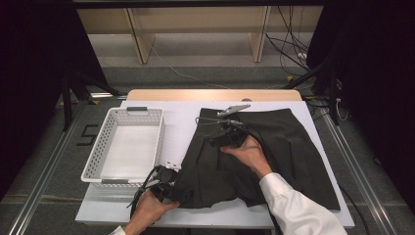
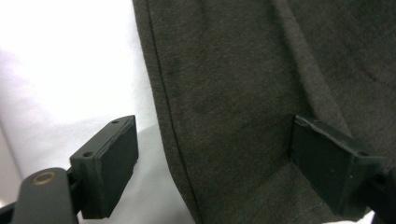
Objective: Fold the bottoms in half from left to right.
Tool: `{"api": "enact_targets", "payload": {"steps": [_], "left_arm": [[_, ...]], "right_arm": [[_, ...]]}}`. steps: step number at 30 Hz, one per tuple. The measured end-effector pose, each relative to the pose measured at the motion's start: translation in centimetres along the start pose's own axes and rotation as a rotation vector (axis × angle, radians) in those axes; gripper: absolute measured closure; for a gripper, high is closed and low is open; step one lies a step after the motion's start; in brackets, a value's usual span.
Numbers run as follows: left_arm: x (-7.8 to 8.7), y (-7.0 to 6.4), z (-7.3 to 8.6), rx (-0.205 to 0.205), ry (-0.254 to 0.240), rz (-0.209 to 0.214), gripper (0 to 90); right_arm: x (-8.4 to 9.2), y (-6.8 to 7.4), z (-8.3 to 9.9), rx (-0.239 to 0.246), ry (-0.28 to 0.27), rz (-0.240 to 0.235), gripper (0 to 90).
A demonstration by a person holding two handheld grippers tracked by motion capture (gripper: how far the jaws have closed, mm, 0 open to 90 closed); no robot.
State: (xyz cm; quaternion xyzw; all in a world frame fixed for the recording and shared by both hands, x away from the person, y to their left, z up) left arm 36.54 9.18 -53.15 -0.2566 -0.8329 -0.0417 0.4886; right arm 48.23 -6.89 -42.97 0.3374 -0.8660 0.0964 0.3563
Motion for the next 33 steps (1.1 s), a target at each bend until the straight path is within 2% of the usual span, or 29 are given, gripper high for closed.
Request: {"api": "enact_targets", "payload": {"steps": [3, 8, 11, 13, 14, 17, 19, 21, 23, 25, 30, 33], "left_arm": [[-0.5, 0.2, 0.2, 0.014, 0.016, -0.002, 15.8], [-0.7, 0.1, 0.1, 0.001, 0.014, -0.026, 15.1], [-0.7, -0.1, 0.0, -0.006, 0.014, -0.023, 17.1], [-0.6, -0.6, -0.1, -0.012, 0.001, 0.002, 24.1], [-0.6, -0.9, -0.2, -0.016, -0.003, 0.032, 30.2], [-0.8, -1.7, -0.2, -0.085, -0.013, 0.015, 42.8], [-0.9, -1.8, -0.4, -0.072, -0.023, 0.053, 58.6], [-1.0, -1.7, -0.5, -0.069, -0.033, 0.064, 68.6], [-0.8, -1.7, -0.6, -0.060, -0.033, 0.088, 74.1], [-0.7, -1.7, -0.7, -0.061, -0.044, 0.089, 78.2], [-0.5, -1.8, -0.9, -0.067, -0.056, 0.099, 81.1], [0.1, -2.0, -1.2, -0.067, -0.080, 0.115, 82.2]], "right_arm": [[-0.1, -0.1, 0.1, 0.001, 0.004, 0.002, 21.8], [-0.2, 0.0, 0.0, 0.003, 0.005, -0.003, 22.5], [-0.3, 0.1, 0.1, 0.011, 0.008, -0.005, 22.7], [-0.4, 0.2, 0.1, 0.016, 0.012, -0.006, 22.9], [-0.5, 0.2, 0.1, 0.018, 0.012, -0.007, 23.0], [-0.5, 0.2, 0.1, 0.022, 0.011, -0.003, 23.3], [-0.4, 0.0, 0.1, 0.017, 0.011, 0.000, 23.6], [-0.3, -0.2, 0.1, 0.012, 0.009, 0.004, 23.7], [-0.2, -0.4, 0.2, 0.012, 0.010, 0.013, 23.8], [-0.1, -0.6, 0.3, 0.008, 0.008, 0.016, 24.0], [-0.1, -1.1, 0.4, 0.007, 0.012, 0.025, 24.4], [-0.1, -1.2, 0.6, 0.001, 0.019, 0.026, 24.4]]}}
Point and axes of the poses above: each handheld gripper's, and its own axes: x roughly backward along the jaws, z roughly out of its underside, y roughly to its left, the point moved 7 cm from there along -x, roughly forward along the jaws, and after that the axes turned 1 degree about -x, right-handed, at the moved point
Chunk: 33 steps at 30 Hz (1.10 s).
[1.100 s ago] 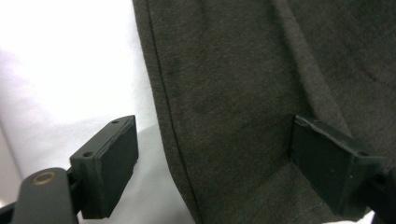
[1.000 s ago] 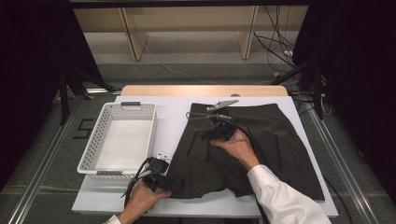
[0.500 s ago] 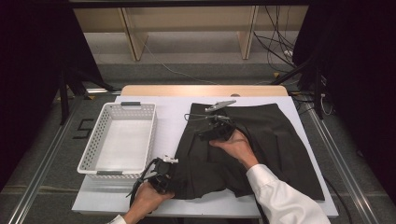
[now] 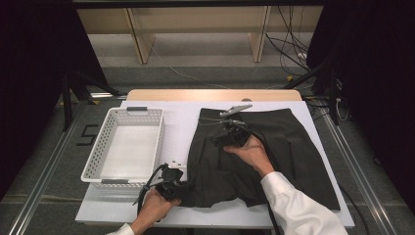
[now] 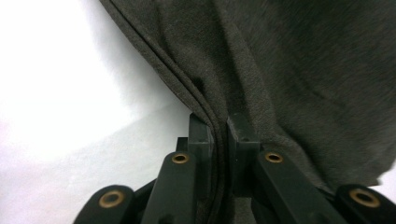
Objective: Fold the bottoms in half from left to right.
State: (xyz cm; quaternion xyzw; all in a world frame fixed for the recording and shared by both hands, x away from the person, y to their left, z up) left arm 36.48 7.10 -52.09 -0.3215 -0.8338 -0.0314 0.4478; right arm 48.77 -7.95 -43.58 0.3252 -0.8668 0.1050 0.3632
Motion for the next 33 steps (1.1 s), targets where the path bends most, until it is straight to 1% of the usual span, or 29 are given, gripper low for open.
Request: {"api": "enact_targets", "payload": {"steps": [3, 5, 6, 9, 10, 12, 13, 14, 15, 16, 18, 20, 22, 23, 25, 28, 29, 33], "left_arm": [[1.0, -0.7, -0.8, -0.004, -0.044, 0.015, 82.3], [2.0, -1.5, -1.5, -0.029, -0.075, 0.016, 82.2], [2.4, -1.9, -1.8, -0.033, -0.091, 0.023, 82.2], [3.2, -2.8, -2.9, -0.049, -0.125, 0.037, 82.3], [3.3, -3.1, -3.2, -0.051, -0.136, 0.042, 82.3], [3.3, -3.6, -3.6, -0.062, -0.143, 0.050, 82.3], [3.3, -3.9, -3.8, -0.063, -0.150, 0.054, 82.3], [3.3, -4.2, -3.9, -0.064, -0.152, 0.062, 82.3], [3.4, -4.4, -4.2, -0.075, -0.159, 0.065, 82.3], [3.5, -4.8, -4.5, -0.075, -0.169, 0.068, 82.3], [3.6, -5.2, -5.0, -0.086, -0.184, 0.076, 82.2], [3.8, -5.7, -5.5, -0.073, -0.207, 0.098, 82.3], [3.9, -6.1, -6.1, -0.089, -0.213, 0.101, 82.3], [4.0, -6.3, -6.4, -0.089, -0.219, 0.106, 82.2], [4.3, -6.5, -7.0, -0.093, -0.233, 0.112, 82.2], [4.5, -6.6, -7.6, -0.098, -0.248, 0.116, 82.2], [4.6, -6.7, -7.8, -0.094, -0.251, 0.117, 82.2], [4.7, -6.9, -8.1, -0.107, -0.253, 0.121, 82.2]], "right_arm": [[0.2, -0.2, 0.0, -0.003, -0.006, 0.005, 24.5], [0.4, -0.3, 0.0, -0.005, -0.009, 0.010, 24.5], [0.4, -0.5, 0.0, -0.008, -0.009, 0.013, 24.5], [0.2, -0.9, -0.2, -0.033, -0.005, 0.023, 24.7], [0.0, -0.9, -0.4, -0.040, -0.003, 0.019, 24.8], [-0.4, -0.9, -0.7, -0.042, 0.010, 0.014, 24.7], [-0.5, -1.0, -1.0, -0.037, 0.016, 0.022, 24.7], [-0.6, -1.0, -1.2, -0.042, 0.016, 0.014, 24.7], [-0.7, -1.0, -1.5, -0.057, 0.013, -0.009, 24.7], [-0.8, -1.0, -1.8, -0.072, 0.014, -0.026, 24.7], [-0.9, -1.2, -2.3, -0.076, 0.028, -0.026, 24.5], [-1.2, -1.2, -2.7, -0.082, 0.045, -0.046, 24.5], [-1.5, -1.1, -3.1, -0.086, 0.058, -0.056, 24.3], [-1.7, -1.1, -3.2, -0.088, 0.069, -0.060, 24.3], [-2.1, -1.1, -3.3, -0.082, 0.094, -0.062, 24.2], [-2.6, -1.1, -3.6, -0.090, 0.116, -0.071, 24.2], [-2.7, -1.2, -3.7, -0.091, 0.123, -0.071, 24.2], [-3.5, -1.4, -4.2, -0.098, 0.148, -0.072, 24.3]]}}
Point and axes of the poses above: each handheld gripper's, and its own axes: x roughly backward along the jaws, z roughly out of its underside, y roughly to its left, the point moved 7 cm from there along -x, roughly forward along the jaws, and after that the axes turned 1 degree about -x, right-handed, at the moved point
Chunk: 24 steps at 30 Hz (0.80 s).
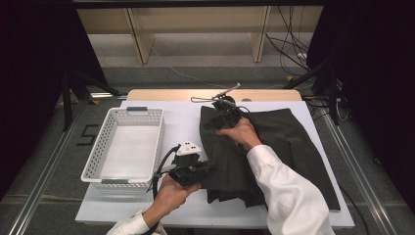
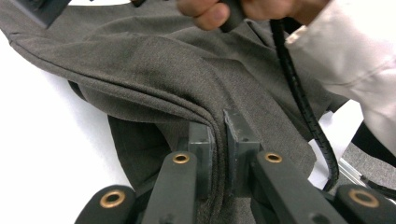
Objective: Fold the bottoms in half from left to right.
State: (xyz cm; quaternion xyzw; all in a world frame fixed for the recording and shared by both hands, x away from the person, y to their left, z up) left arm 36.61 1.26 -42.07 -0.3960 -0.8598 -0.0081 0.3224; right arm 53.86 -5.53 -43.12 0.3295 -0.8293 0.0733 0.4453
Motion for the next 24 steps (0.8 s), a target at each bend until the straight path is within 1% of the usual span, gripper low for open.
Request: {"api": "enact_targets", "payload": {"steps": [6, 8, 9, 12, 14, 17, 20, 24], "left_arm": [[0.2, 0.0, -0.4, -0.006, -0.003, 0.004, 82.2], [0.2, -0.1, -0.5, -0.004, -0.009, 0.004, 82.2], [0.2, -0.2, -0.6, -0.006, -0.008, 0.006, 82.2], [0.2, -0.3, -0.7, -0.013, -0.003, 0.011, 82.2], [0.2, -0.3, -0.7, -0.012, -0.004, 0.013, 82.2], [0.1, -0.4, -0.8, -0.013, -0.007, 0.014, 82.2], [0.1, -0.6, -0.8, -0.016, -0.008, 0.016, 82.2], [0.3, -0.7, -1.1, -0.017, -0.016, 0.019, 82.2]], "right_arm": [[-1.4, 0.0, -0.4, -0.006, 0.051, -0.017, 24.6], [-1.9, -0.2, -0.5, -0.015, 0.071, -0.014, 24.8], [-2.2, -0.2, -0.6, -0.019, 0.083, -0.020, 24.8], [-2.7, -0.1, -0.8, -0.020, 0.089, -0.016, 25.1], [-2.8, 0.1, -0.9, -0.016, 0.096, -0.021, 25.2], [-3.0, 0.2, -1.0, -0.007, 0.109, -0.009, 25.6], [-3.2, 0.1, -1.2, -0.010, 0.120, 0.005, 25.8], [-3.3, 0.1, -1.3, -0.014, 0.132, 0.011, 27.3]]}}
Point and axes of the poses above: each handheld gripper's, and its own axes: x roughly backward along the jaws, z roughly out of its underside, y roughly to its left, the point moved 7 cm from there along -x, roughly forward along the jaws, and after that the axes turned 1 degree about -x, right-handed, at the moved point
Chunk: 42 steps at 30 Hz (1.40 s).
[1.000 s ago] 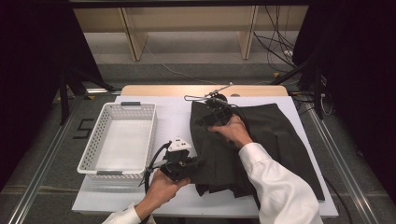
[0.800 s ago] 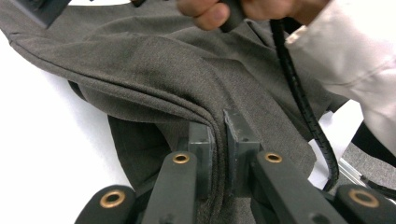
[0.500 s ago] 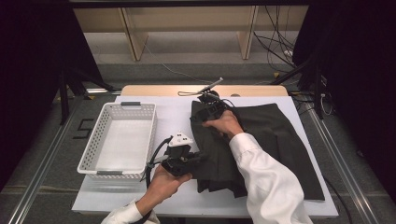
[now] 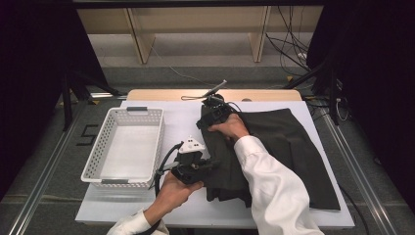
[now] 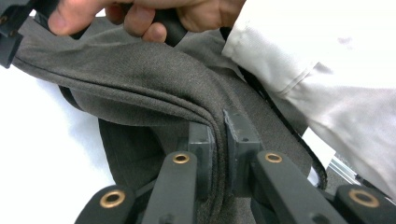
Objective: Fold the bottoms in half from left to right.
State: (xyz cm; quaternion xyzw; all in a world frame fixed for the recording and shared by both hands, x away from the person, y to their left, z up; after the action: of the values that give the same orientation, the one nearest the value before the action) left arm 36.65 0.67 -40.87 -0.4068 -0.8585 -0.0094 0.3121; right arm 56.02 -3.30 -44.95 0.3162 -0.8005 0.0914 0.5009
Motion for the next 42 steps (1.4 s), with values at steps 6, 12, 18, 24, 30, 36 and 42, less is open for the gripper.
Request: {"api": "enact_targets", "payload": {"steps": [6, 12, 18, 24, 30, 36, 42], "left_arm": [[0.1, -0.2, -0.1, -0.001, -0.005, 0.006, 82.2], [0.1, -0.2, -0.1, -0.003, -0.005, 0.008, 82.2], [0.0, -0.1, -0.2, 0.003, -0.005, 0.015, 82.2], [0.0, -0.7, -0.5, -0.010, -0.008, 0.038, 82.2], [-0.4, -2.3, -1.6, -0.012, -0.035, 0.070, 82.2], [-1.4, -4.5, -3.4, 0.012, -0.052, 0.146, 82.1], [-2.8, -6.9, -5.6, 0.008, -0.064, 0.200, 82.1]], "right_arm": [[-0.2, -0.1, -0.1, 0.000, 0.013, 0.007, 35.7], [0.0, -0.2, 0.0, -0.001, 0.016, -0.006, 59.1], [0.8, -0.6, 0.2, 0.023, 0.008, 0.017, 83.6], [3.0, -1.7, 0.3, 0.026, -0.038, 0.031, 87.4], [6.5, -3.1, 0.7, 0.026, -0.089, 0.078, 87.5], [10.4, -5.1, 1.5, 0.013, -0.139, 0.124, 87.5], [14.4, -8.1, 3.3, -0.028, -0.193, 0.161, 87.5]]}}
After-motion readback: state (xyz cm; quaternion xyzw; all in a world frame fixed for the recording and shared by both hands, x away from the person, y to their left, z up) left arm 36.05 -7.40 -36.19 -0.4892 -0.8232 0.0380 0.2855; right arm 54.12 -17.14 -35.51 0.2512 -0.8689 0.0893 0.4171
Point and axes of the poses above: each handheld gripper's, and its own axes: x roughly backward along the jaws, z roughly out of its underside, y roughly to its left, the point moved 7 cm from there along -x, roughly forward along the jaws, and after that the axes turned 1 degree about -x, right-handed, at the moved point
